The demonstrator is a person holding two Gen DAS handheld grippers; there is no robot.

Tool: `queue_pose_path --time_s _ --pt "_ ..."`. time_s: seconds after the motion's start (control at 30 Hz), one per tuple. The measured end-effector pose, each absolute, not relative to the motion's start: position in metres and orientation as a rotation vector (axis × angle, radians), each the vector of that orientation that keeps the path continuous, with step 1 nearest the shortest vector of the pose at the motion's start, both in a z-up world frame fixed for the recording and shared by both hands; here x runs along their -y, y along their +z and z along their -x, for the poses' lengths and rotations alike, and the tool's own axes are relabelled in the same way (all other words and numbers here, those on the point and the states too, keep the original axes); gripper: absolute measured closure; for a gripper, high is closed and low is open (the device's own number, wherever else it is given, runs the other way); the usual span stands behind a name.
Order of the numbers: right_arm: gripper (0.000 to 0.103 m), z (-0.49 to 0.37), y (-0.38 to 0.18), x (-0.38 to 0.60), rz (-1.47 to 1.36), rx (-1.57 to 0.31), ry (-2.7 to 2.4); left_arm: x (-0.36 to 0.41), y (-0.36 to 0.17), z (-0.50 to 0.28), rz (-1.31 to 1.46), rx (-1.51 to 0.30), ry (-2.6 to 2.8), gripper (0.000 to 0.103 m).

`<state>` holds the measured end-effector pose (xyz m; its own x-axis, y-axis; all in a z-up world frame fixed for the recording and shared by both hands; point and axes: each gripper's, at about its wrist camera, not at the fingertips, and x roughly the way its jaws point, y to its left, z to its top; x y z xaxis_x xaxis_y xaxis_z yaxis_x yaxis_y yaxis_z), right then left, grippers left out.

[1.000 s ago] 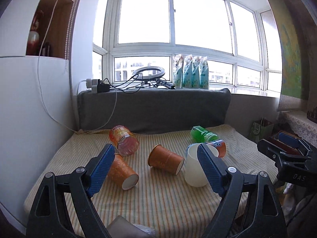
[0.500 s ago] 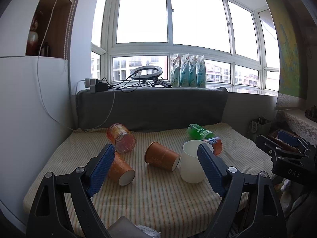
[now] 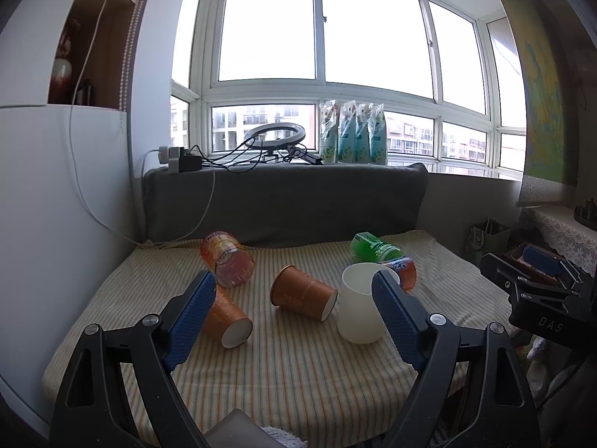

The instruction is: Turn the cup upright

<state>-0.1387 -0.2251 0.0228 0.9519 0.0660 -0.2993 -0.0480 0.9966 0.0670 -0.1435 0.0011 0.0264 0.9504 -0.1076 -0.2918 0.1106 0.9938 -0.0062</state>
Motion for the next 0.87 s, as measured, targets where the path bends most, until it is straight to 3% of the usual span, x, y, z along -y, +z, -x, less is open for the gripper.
queue_pose_path --time_s 0.87 --pt "0.000 0.1374 0.0179 0.2249 -0.068 -0.320 0.063 -0.0006 0.0261 0.1421 -0.007 -0.302 -0.120 0.017"
